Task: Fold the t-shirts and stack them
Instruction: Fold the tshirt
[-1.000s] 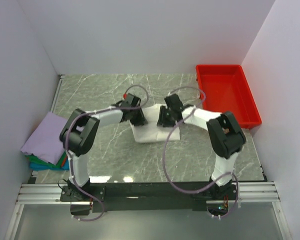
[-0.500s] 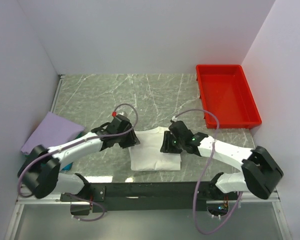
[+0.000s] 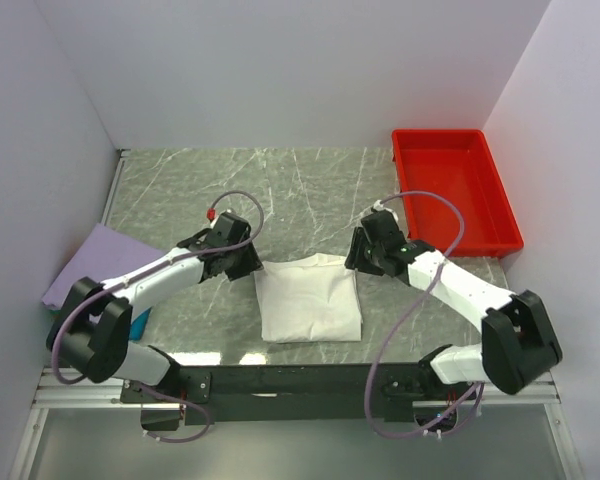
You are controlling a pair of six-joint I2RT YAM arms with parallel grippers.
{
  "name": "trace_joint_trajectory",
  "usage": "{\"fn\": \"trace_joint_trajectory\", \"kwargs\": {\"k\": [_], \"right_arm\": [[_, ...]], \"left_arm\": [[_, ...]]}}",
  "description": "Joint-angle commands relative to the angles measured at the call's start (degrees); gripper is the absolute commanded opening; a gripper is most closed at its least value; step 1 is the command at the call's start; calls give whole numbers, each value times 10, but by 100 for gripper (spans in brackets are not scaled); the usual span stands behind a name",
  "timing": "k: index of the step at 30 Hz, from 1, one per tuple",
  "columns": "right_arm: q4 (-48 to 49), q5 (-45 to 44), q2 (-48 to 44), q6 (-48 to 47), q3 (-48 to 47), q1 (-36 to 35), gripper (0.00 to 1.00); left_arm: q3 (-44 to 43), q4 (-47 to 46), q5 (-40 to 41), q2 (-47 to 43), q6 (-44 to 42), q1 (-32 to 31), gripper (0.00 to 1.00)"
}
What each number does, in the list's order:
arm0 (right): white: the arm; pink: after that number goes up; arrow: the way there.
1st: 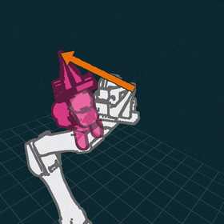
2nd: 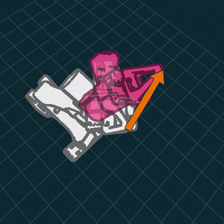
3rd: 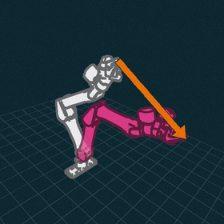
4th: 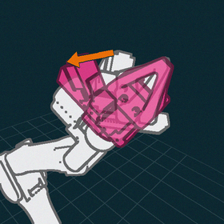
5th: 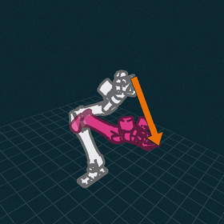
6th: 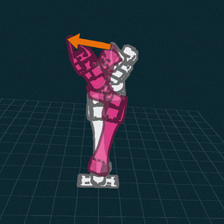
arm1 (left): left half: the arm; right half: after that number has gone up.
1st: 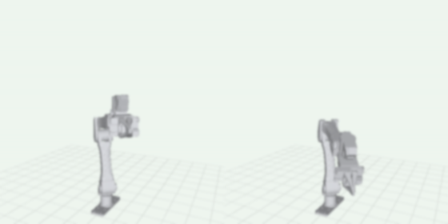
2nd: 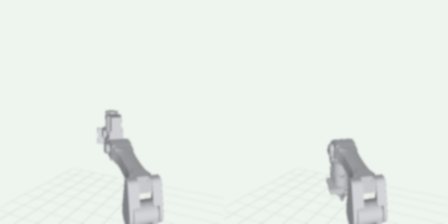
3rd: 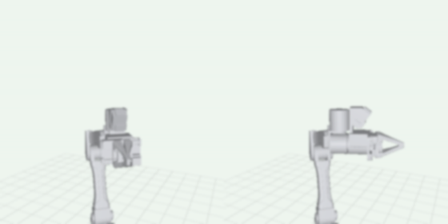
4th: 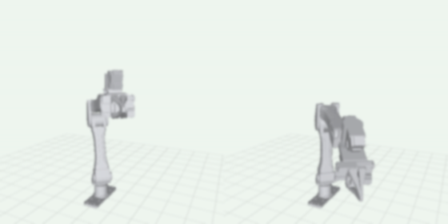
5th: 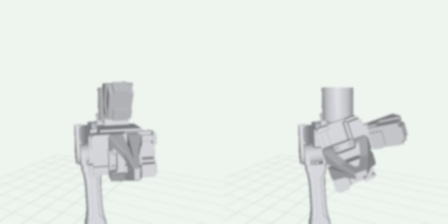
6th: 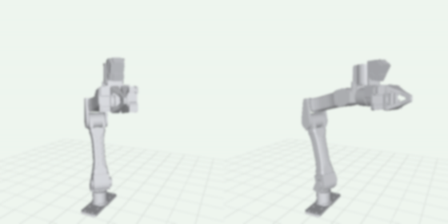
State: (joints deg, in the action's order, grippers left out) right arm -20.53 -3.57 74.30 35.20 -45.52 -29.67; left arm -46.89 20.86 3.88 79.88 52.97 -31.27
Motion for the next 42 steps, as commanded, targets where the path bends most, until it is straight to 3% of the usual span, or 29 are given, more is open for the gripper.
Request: {"fn": "trace_joint_trajectory", "kwargs": {"k": [1,11,17,20,22,24,26,32,40,42], "right_arm": [[18,8,41,-28,-31,20,53],[58,25,113,-18,-37,26,51],[74,24,120,-13,-38,32,39],[70,23,117,-13,-43,35,24],[64,22,108,-14,-48,37,6],[59,21,101,-15,-50,38,0],[50,20,89,-17,-53,40,0],[52,22,69,-22,-53,58,0],[88,61,144,-20,-82,88,0],[97,74,155,-18,-82,88,0]], "left_arm": [[-37,-20,0,25,-29,5,49],[-47,-57,-25,74,-26,11,47],[-56,-67,-34,81,-33,11,41],[-59,-66,-34,84,-38,11,29],[-60,-64,-34,82,-41,11,16],[-61,-59,-34,78,-42,12,7],[-60,-52,-30,64,-42,15,1],[-50,-34,-15,18,-43,36,1],[-54,-62,-54,50,-46,69,1],[-54,-71,-69,50,-45,69,8]]}}
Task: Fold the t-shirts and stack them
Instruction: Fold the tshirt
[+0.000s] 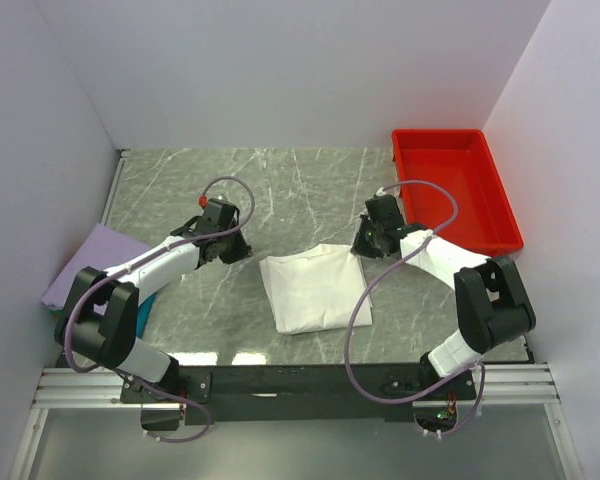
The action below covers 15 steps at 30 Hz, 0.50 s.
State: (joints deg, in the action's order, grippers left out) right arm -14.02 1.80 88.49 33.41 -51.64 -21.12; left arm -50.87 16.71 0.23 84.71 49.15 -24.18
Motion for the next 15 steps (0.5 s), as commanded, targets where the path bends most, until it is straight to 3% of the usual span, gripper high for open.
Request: {"fn": "trace_joint_trajectory", "kwargs": {"k": [1,2,5,15], "right_arm": [[33,23,16,1,-22,3,0],[35,24,17,2,-20,4,0],[35,23,17,1,-19,4,0],[32,29,20,0,-21,3,0]], "left_arm": [[-20,-34,-37,3,-8,-2,16],[-22,-34,-41,6,-9,-2,28],[-29,-38,-52,17,-3,-10,38],[-57,-37,-37,80,30,-42,38]]}}
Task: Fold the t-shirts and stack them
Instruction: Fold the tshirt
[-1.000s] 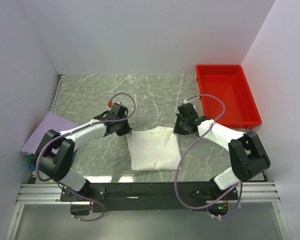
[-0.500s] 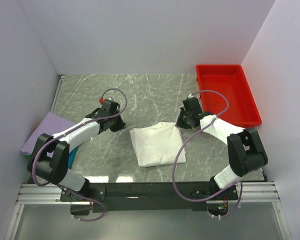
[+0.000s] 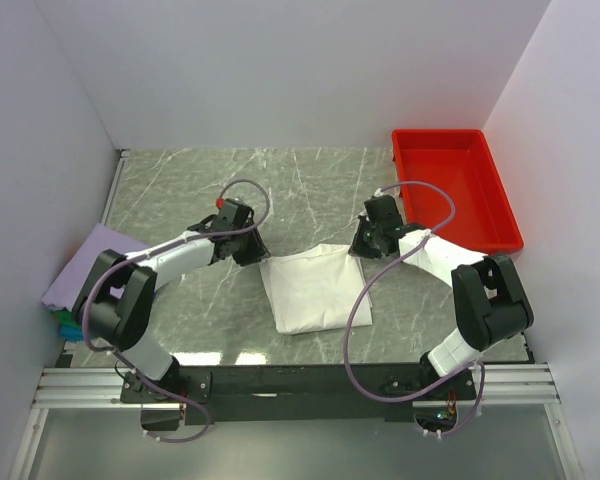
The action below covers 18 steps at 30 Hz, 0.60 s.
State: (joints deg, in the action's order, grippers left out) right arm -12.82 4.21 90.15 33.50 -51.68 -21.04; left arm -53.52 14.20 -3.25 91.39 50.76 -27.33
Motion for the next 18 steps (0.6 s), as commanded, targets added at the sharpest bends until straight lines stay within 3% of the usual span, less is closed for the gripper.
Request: {"fn": "trace_joint_trajectory", "kwargs": {"k": [1,6,9,13,18], "right_arm": [[19,4,2,-2,-20,2,0],[17,2,1,-2,-21,3,0],[14,1,-3,-2,-20,3,0],[8,-2,-11,-2,-21,6,0],[2,-5,-41,3,-15,14,0]], "left_arm": [[-33,-13,-3,17,14,-12,38],[-32,-22,-6,19,23,-24,34],[-32,-22,-6,18,21,-30,24],[-26,-8,5,10,18,-31,1],[-3,18,31,-49,19,-31,1]]}}
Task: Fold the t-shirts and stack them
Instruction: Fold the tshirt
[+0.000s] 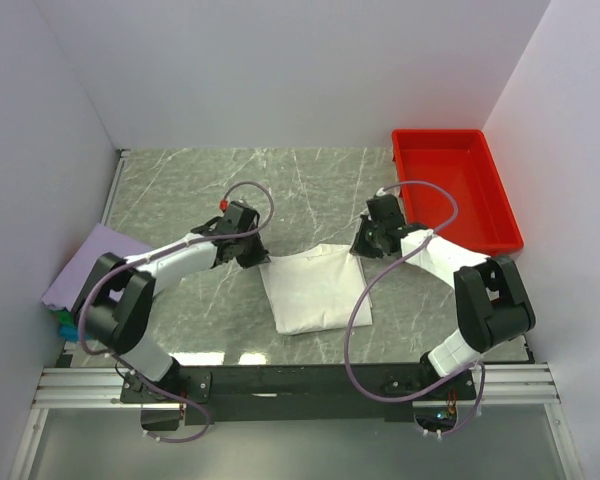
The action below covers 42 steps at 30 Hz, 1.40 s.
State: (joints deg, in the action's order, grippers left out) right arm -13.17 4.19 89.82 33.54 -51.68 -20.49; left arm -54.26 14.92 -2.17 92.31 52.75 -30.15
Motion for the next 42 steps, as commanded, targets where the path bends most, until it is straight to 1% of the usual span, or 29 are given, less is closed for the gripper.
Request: {"fn": "trace_joint_trajectory", "kwargs": {"k": [1,3,6,9,13,15,18,20,21,22,23,24,25,26,27,30,32,34,35,36,38,39,40,41,42], "right_arm": [[5,-8,-52,3,-12,10,0],[7,-6,-58,7,-13,13,0],[13,6,-40,12,-32,13,0],[32,18,3,16,-59,12,0],[40,23,82,14,-119,14,0],[38,26,107,12,-141,14,0],[10,27,155,-3,-198,13,1],[-6,30,164,-17,-217,14,9],[-25,24,166,-22,-232,14,20],[-32,23,163,-27,-236,14,26],[-40,20,152,-36,-240,13,38],[-49,13,143,-38,-243,13,42],[-66,-7,135,-41,-245,10,46],[-74,-15,125,-46,-244,7,48],[-82,-27,102,-49,-242,2,50],[-96,-54,64,-59,-230,-30,50],[-99,-45,57,-65,-228,-59,49],[-95,-44,57,-69,-226,-87,47],[-97,-30,64,-75,-229,-112,46],[-100,-25,68,-76,-232,-126,45],[-99,0,77,-82,-234,-148,41],[-91,11,84,-82,-232,-165,39],[-84,25,89,-83,-229,-169,37],[-77,44,92,-84,-228,-176,31],[-69,63,103,-83,-228,-180,29]], "left_arm": [[8,16,34,-69,-1,-3,1],[20,30,46,-96,-2,-2,1],[34,35,55,-101,-3,5,1],[52,11,34,-87,-1,26,0],[57,-9,27,-59,-2,51,0],[53,-16,27,-45,-4,62,0],[50,-17,27,-37,-5,72,0],[47,-16,27,-37,-5,78,1],[46,-17,27,-39,-5,80,1],[46,-15,27,-44,-6,83,1],[45,-13,27,-49,-8,84,6],[45,-9,27,-53,-10,84,6],[45,-2,27,-67,-10,84,20],[49,-3,27,-76,-12,84,27],[56,-4,27,-87,-12,84,39],[89,-8,11,-139,-4,79,48],[122,-19,-2,-181,5,65,49],[153,-28,-1,-217,27,37,37],[162,-33,6,-227,43,26,33],[172,-39,8,-237,51,14,26],[200,-48,9,-260,68,-14,14],[209,-54,11,-267,81,-23,5],[225,-56,16,-281,88,-38,1],[232,-57,20,-288,93,-46,1],[240,-59,20,-292,99,-53,1]]}}
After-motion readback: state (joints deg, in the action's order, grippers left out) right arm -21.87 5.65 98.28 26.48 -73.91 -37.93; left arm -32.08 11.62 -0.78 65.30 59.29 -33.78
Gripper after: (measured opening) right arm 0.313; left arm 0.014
